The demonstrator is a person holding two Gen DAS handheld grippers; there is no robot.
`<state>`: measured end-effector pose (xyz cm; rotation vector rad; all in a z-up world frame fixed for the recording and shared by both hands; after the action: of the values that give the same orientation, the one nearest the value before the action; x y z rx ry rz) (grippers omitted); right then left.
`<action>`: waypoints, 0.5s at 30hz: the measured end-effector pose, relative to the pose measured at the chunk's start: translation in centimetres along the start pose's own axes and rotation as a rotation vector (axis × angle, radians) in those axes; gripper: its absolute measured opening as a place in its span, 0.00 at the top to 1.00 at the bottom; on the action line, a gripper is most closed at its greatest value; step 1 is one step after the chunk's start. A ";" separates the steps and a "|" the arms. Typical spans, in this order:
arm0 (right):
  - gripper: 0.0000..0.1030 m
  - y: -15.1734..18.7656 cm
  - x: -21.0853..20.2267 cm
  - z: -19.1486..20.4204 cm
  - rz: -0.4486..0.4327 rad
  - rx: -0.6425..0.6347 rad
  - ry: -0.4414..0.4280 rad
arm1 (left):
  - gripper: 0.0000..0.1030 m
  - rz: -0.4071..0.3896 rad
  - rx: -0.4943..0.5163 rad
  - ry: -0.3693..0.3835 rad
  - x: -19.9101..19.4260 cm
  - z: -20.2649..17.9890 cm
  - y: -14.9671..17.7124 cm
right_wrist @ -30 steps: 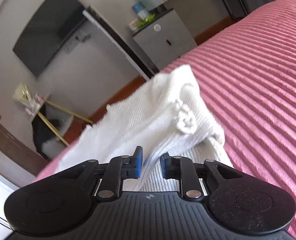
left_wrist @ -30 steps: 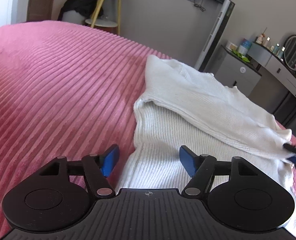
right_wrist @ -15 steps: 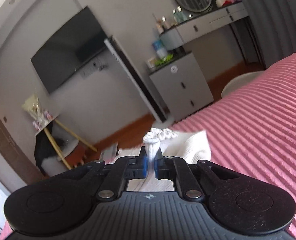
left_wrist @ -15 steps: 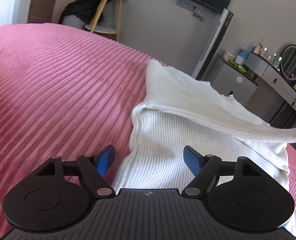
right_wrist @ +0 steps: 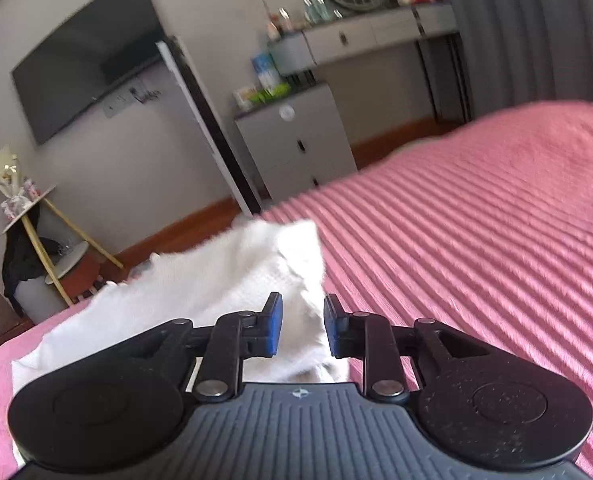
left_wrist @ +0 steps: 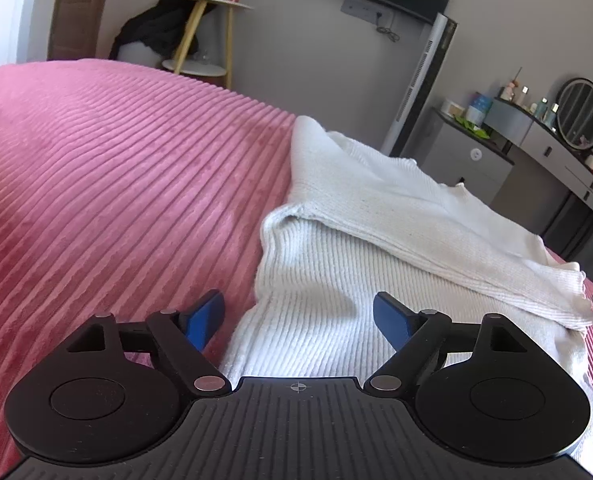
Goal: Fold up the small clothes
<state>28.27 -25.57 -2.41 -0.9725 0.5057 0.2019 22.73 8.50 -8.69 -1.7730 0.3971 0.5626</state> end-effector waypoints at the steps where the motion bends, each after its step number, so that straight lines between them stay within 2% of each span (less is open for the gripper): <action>1: 0.78 -0.1 -0.1 0.6 -0.004 -0.014 -0.019 | 0.16 -0.001 -0.003 -0.001 -0.1 -0.1 0.0; 5: 0.79 0.3 1.1 3.2 0.043 -0.104 -0.067 | 0.16 -0.002 -0.003 -0.006 -0.1 0.0 0.0; 8: 0.80 1.6 2.8 5.6 0.083 -0.236 -0.064 | 0.16 -0.006 0.001 -0.032 -0.5 -0.2 -0.5; 10: 0.81 2.5 3.9 6.5 0.113 -0.298 -0.053 | 0.16 -0.036 0.032 -0.050 -1.0 -0.6 -1.8; 13: 0.81 3.6 5.6 7.1 0.126 -0.390 -0.010 | 0.15 -0.106 0.053 -0.026 -1.4 -1.3 -4.3; 15: 0.83 4.0 6.2 7.4 0.101 -0.463 0.005 | 0.15 -0.102 0.056 0.019 -0.4 -1.7 -5.4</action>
<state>34.41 -17.54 -5.04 -1.3994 0.5240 0.4192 25.61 8.29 -3.76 -1.7352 0.3305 0.4591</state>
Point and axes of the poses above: each gripper's, at about its wrist camera, not at the fingertips, and x roughly the way its jaws point, z to its left, y to its underside, the point moved 5 cm from there along x, roughly the way its jaws point, and after that the axes turned 7 degrees about x, right-handed, at the moved point
